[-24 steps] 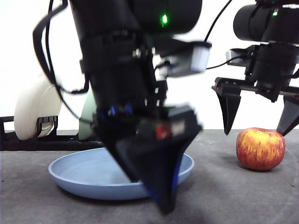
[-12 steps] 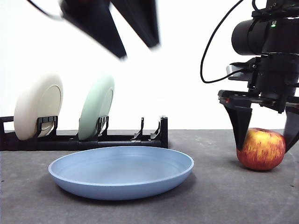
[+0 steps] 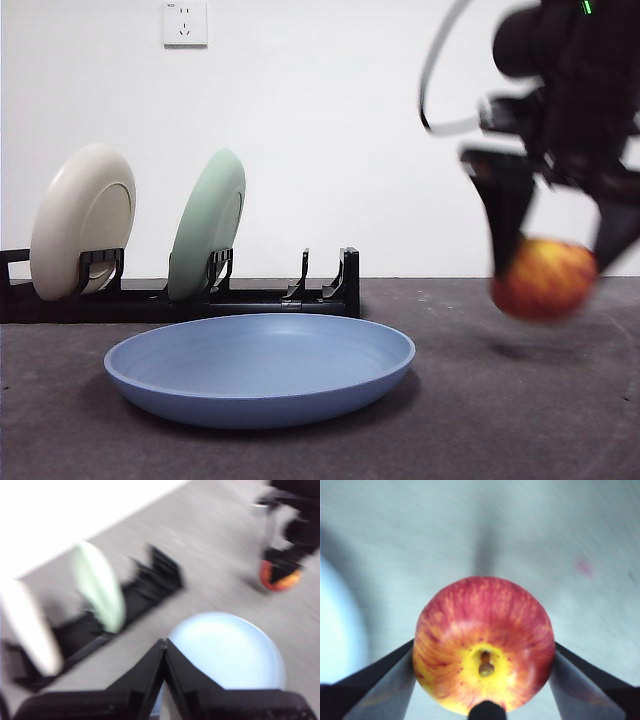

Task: Take the blue plate from the plate rack,put the plate on the table,take the apple from the table,put the apple in the plate

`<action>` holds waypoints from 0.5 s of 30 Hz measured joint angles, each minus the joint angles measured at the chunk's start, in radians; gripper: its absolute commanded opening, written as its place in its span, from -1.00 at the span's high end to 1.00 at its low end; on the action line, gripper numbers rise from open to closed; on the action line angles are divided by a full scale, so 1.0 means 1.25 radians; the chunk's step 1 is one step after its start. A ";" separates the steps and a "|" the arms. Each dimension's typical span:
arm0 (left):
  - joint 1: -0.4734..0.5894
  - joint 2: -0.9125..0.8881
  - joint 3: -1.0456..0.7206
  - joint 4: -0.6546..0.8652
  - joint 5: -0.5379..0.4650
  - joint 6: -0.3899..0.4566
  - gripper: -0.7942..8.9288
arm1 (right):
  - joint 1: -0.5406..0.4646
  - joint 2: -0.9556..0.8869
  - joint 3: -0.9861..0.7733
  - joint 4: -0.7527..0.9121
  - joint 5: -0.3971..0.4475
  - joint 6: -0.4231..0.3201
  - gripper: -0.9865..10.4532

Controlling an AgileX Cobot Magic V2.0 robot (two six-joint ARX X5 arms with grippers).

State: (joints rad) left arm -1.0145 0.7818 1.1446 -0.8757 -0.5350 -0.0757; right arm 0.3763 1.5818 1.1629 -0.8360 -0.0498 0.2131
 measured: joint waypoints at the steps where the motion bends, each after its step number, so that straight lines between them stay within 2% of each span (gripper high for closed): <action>1: 0.000 -0.021 0.000 0.000 -0.037 0.000 0.85 | 0.023 -0.004 0.036 -0.016 -0.003 0.000 0.83; 5: 0.000 -0.066 0.015 -0.004 -0.129 0.001 0.85 | 0.142 -0.004 0.116 -0.046 -0.002 0.000 0.83; 10: 0.000 -0.058 0.050 -0.003 -0.164 0.016 0.85 | 0.233 0.013 0.174 -0.042 -0.002 0.011 0.83; 15: 0.000 -0.058 0.060 -0.007 -0.173 0.020 0.85 | 0.279 0.092 0.222 -0.050 -0.014 0.016 0.83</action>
State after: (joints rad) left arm -1.0145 0.7094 1.2190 -0.8848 -0.7513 -0.0509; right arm 0.7254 1.6962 1.4399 -0.8986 -0.0673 0.2329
